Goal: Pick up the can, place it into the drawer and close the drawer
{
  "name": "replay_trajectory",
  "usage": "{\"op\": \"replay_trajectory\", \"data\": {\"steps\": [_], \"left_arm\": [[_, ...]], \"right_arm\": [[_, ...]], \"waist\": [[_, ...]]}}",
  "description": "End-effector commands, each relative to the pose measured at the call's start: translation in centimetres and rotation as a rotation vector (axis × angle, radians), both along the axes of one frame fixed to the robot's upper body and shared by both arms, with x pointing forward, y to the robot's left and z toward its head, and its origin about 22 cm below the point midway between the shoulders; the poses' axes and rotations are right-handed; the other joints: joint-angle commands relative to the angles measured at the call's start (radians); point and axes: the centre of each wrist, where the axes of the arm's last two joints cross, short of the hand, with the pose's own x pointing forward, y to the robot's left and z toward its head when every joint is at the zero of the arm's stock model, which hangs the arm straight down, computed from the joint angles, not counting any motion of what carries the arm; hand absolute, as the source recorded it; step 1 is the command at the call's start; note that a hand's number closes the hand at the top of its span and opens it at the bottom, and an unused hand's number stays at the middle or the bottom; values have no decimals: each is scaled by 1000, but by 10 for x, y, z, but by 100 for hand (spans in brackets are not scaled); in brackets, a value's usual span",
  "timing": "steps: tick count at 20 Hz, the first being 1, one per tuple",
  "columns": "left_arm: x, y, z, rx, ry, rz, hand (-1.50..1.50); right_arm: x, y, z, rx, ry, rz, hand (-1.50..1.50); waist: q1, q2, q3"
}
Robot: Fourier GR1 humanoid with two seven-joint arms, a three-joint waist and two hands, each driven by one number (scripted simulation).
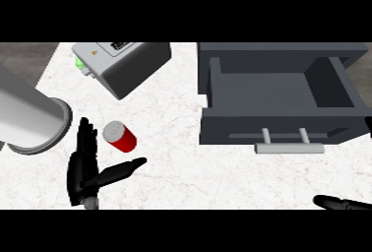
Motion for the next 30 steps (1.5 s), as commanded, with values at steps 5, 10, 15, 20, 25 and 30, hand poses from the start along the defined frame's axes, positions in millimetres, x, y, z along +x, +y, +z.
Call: {"op": "replay_trajectory", "data": {"steps": [5, 10, 15, 20, 25, 30], "left_arm": [[1, 10, -48, -14, 34, 49, -150], [10, 28, -53, -27, 55, 24, -150], [31, 6, -84, -33, 54, 48, -150], [23, 31, -103, -47, 55, 85, -150], [43, 39, -108, -40, 46, 60, -150], [56, 29, -103, -43, 44, 17, -150]], "right_arm": [[-27, 2, 14, -14, 23, 15, -150], [-9, -9, 17, -18, 7, -11, -150], [-1, -1, 19, -23, 9, -4, -150], [-18, -7, 9, -25, 7, -6, -150], [-7, -13, 30, -14, 2, -5, -150], [3, -9, 23, -49, -4, 11, -150]], "waist": [[-4, 0, 0], [1, 0, 0], [-2, 2, 0], [-2, 1, 0], [-3, 1, 0], [-3, 2, 0]]}}
